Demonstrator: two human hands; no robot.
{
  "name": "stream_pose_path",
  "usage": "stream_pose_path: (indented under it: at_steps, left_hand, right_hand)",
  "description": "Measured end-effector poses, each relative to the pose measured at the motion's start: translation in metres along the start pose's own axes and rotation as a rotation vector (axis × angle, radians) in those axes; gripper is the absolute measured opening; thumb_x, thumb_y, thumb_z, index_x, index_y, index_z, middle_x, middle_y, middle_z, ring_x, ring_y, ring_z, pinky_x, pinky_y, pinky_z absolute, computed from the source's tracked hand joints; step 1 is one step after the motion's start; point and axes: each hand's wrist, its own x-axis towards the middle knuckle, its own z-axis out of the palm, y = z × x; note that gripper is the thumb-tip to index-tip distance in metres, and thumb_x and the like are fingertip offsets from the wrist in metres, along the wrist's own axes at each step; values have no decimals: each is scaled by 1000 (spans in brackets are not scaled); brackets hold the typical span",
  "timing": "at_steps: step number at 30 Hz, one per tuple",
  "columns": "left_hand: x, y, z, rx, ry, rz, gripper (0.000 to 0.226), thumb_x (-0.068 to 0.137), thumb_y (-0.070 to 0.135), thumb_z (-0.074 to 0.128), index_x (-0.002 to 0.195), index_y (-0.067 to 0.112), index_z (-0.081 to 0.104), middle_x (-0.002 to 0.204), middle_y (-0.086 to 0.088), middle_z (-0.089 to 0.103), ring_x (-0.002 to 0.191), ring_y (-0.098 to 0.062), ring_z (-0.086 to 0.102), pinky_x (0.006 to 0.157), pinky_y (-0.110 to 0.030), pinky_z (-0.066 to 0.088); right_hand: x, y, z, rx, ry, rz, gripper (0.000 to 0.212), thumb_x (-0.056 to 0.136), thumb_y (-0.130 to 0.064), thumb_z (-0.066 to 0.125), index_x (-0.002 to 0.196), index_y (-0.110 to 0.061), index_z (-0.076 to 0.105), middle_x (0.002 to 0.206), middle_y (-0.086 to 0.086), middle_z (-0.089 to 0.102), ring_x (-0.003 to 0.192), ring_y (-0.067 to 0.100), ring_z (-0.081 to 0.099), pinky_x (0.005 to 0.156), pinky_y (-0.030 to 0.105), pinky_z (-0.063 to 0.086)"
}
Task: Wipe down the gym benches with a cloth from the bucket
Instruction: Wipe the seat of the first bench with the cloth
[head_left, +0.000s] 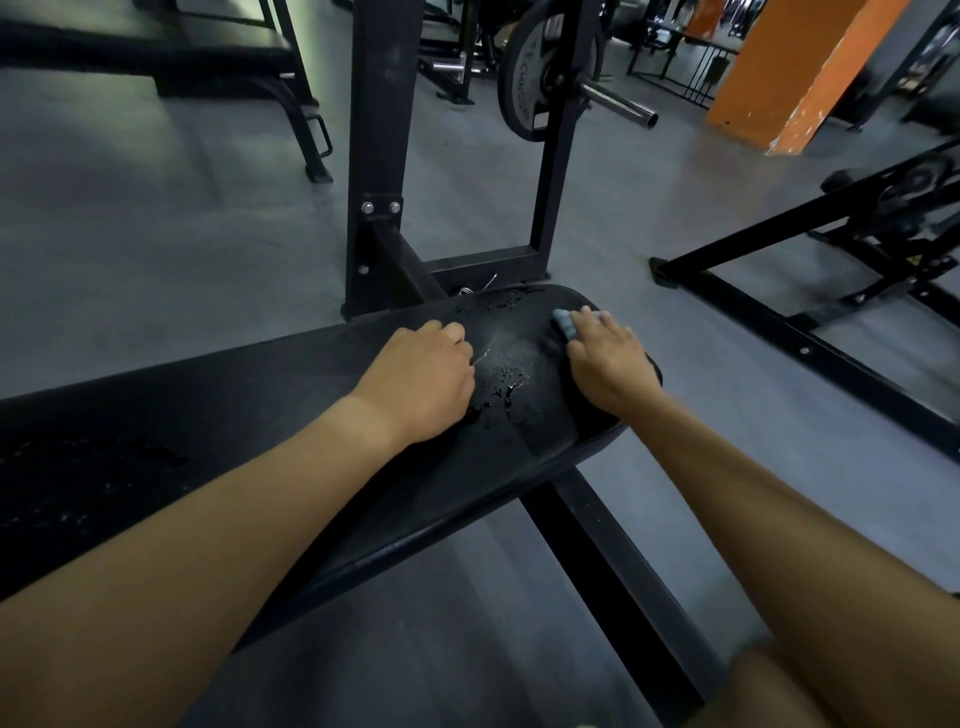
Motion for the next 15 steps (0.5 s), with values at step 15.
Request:
stream_pose_path:
  at_steps: [15]
  left_hand:
    - [-5,-4,0,-51,-50,25,39,108,31,35,130,17,64,129,2,61,112,-18,59,106,-41,44]
  right_hand:
    - [-20,-19,-3,42,-19,-15,49,102,-26,31,151,-20,39,161,4,33,146,26,32,123,46,22]
